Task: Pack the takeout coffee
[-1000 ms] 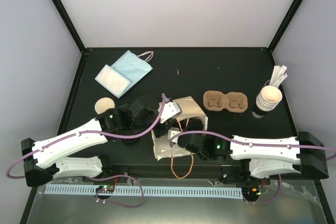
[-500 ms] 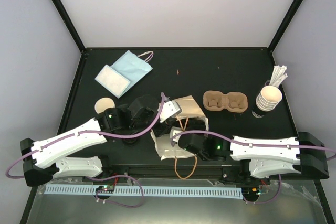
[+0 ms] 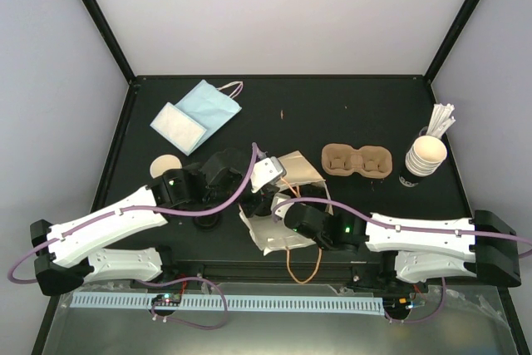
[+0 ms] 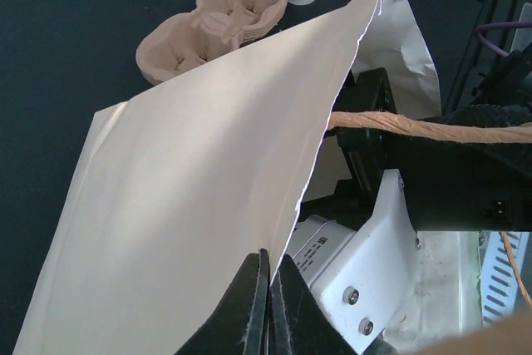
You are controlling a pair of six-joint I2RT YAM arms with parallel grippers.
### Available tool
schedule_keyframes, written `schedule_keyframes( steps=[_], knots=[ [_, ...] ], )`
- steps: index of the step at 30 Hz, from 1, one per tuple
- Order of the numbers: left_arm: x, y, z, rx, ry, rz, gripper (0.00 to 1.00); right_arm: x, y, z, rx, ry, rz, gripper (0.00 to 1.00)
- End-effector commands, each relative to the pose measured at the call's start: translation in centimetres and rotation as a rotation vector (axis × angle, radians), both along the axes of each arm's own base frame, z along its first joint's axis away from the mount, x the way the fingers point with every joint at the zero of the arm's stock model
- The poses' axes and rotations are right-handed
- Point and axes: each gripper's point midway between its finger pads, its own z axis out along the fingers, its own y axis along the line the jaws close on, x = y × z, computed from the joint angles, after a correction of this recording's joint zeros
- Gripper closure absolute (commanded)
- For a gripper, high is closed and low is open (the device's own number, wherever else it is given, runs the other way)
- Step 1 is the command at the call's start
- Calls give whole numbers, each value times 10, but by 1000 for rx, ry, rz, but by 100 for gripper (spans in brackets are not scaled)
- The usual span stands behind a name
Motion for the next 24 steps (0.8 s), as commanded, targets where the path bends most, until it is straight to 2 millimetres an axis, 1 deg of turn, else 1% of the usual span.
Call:
schedule_keyframes(
  steps=[1,5,10,14,16,19,24],
  knots=[
    [-8,-9,29,-97,28,-27,98,3,3,5,53,-11,-15,44],
    [-11,-15,26,-111,54,-43,98,3,5,2,56,-6,-11,44],
    [-10,-16,25,-111,58,-43,98,3,5,-1,57,-2,-16,44],
    [-10,-18,27,-119,62,-43,96,4,8,7,93,-20,-13,44],
    [-11,-18,27,-121,62,-47,98,4,9,8,94,-31,-5,44],
    [-11,-19,27,-124,63,-50,98,10,9,8,89,-68,-18,44],
    [-13,-22,25,-121,77,-64,98,23,6,14,119,-74,-64,45]
  ],
)
